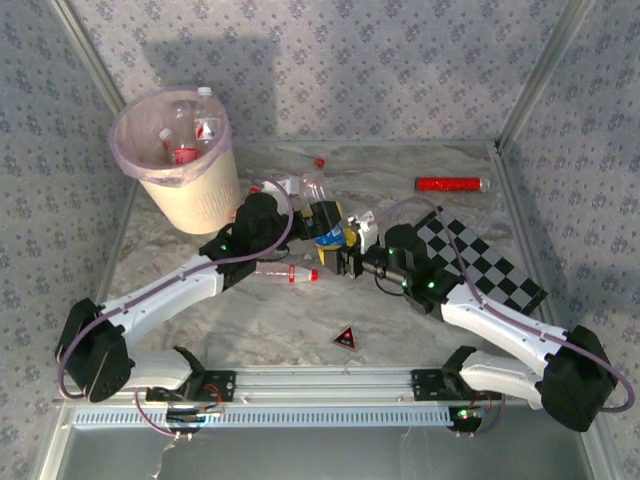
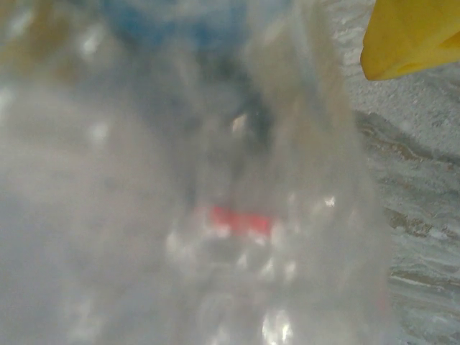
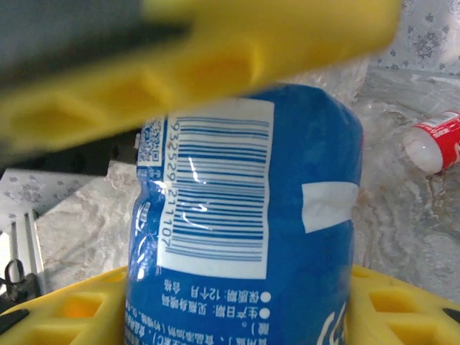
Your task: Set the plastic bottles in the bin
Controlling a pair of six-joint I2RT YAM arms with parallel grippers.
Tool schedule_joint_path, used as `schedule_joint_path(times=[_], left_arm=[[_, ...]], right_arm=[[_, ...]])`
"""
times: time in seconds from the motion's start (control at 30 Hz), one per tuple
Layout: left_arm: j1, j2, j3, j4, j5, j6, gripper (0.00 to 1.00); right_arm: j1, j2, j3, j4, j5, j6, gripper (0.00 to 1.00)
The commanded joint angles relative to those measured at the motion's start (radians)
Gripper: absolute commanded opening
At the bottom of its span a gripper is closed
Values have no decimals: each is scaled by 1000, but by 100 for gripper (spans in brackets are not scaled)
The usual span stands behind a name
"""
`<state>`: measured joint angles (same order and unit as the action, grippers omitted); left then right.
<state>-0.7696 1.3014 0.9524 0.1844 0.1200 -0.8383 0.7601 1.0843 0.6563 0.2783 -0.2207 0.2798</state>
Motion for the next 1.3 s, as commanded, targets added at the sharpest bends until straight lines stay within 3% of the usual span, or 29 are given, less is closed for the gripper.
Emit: schedule_joint_path(times=[0.0, 0.3, 0.5, 0.7, 0.8, 1.0, 1.13, 1.27], left_arm=[[-26, 20, 52, 82, -37, -8, 99], [-27, 101, 104, 72, -18, 0, 74], [-27, 111, 110, 62, -24, 9, 46], [-27, 105, 122, 40, -23, 26, 38], [-26, 111, 147, 7, -23, 45, 38], [-6, 94, 176, -54, -17, 78, 35], [42, 57, 246, -193, -8, 164, 35], [145, 5, 389, -421, 0, 321, 35]], right_arm=[[-1, 1, -8, 121, 0, 43, 20], [-2, -9, -7, 124, -25, 45, 20], [-3, -6, -6, 105, -14, 34, 23], [-10, -7, 20, 66, -6, 20, 28], [-18, -19, 23, 43, 0, 16, 37], [-57, -70, 44, -80, 26, -28, 99], [-103, -141, 60, -197, 66, -74, 100], [-131, -198, 57, -299, 93, -107, 100]])
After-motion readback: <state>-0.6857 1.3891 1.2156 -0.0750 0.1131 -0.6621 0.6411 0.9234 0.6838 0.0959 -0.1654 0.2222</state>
